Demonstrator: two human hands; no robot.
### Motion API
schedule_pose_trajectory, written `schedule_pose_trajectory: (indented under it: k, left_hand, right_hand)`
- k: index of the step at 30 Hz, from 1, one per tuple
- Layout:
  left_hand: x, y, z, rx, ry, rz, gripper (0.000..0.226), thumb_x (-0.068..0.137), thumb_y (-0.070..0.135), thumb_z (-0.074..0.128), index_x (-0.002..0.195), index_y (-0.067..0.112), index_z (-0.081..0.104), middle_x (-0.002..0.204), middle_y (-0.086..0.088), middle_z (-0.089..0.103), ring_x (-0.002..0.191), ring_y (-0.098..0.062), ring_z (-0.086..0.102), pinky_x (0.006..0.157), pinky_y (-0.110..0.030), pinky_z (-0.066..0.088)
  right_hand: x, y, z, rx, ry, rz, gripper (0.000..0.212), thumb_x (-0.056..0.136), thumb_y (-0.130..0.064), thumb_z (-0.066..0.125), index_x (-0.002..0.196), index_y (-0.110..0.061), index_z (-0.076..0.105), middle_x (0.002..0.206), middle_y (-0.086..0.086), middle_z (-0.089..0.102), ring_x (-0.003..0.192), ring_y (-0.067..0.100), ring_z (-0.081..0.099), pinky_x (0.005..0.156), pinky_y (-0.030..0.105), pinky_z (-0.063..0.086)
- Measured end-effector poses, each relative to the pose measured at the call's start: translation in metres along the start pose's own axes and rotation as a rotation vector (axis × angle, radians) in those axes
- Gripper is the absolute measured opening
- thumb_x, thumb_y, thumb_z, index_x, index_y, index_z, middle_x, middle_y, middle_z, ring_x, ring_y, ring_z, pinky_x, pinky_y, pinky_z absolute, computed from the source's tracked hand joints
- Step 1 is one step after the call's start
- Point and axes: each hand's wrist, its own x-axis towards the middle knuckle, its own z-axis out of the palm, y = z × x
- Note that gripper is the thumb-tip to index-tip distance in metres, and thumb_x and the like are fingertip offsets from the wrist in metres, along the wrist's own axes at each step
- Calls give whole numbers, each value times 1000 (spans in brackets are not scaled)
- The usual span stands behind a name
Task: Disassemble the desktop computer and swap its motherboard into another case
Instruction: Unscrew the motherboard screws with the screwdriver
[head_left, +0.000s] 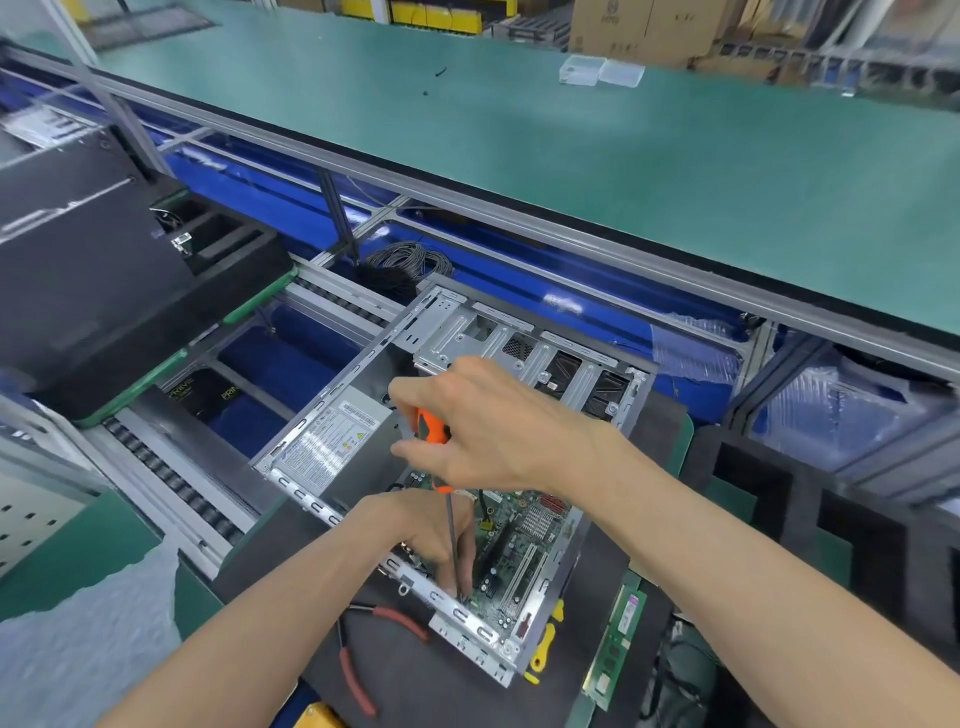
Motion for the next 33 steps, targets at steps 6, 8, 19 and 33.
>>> schedule_pose_trajectory:
  k: [6, 8, 19, 33]
  left_hand:
    - [-17, 4, -3, -19, 8, 3, 18, 80, 25, 82, 93, 38, 78, 85, 27, 71, 91, -2, 65, 96, -35, 54]
    - [-24, 5, -3, -31, 43, -8, 19, 80, 26, 80, 92, 39, 77, 84, 28, 71, 91, -1, 65, 95, -32, 54]
    - [-25, 8, 14, 165, 264, 30, 20, 86, 23, 75, 105, 22, 80, 98, 18, 74, 70, 20, 59, 65, -3, 46]
    - [-28, 13, 15, 249, 242, 194, 19, 88, 11, 71, 105, 7, 78, 105, -3, 76, 86, 4, 65, 78, -17, 51]
  right_hand:
    - [-3, -25, -12, 113, -207, -49, 13, 85, -14, 68, 79, -19, 58, 62, -6, 53, 60, 10, 48, 59, 34, 45]
    - [-7, -28, -15, 96, -248, -8, 12, 81, -10, 66, 79, -20, 60, 67, -5, 58, 65, 8, 51, 63, 39, 50]
    - [-28, -46, -13, -74, -131, 76, 10, 86, -19, 63, 78, -19, 58, 57, -11, 47, 57, 4, 46, 56, 31, 42]
    - [-29, -57, -16, -216, -218, 165, 9, 91, -20, 56, 93, -16, 64, 69, -9, 53, 70, 15, 53, 60, 33, 44]
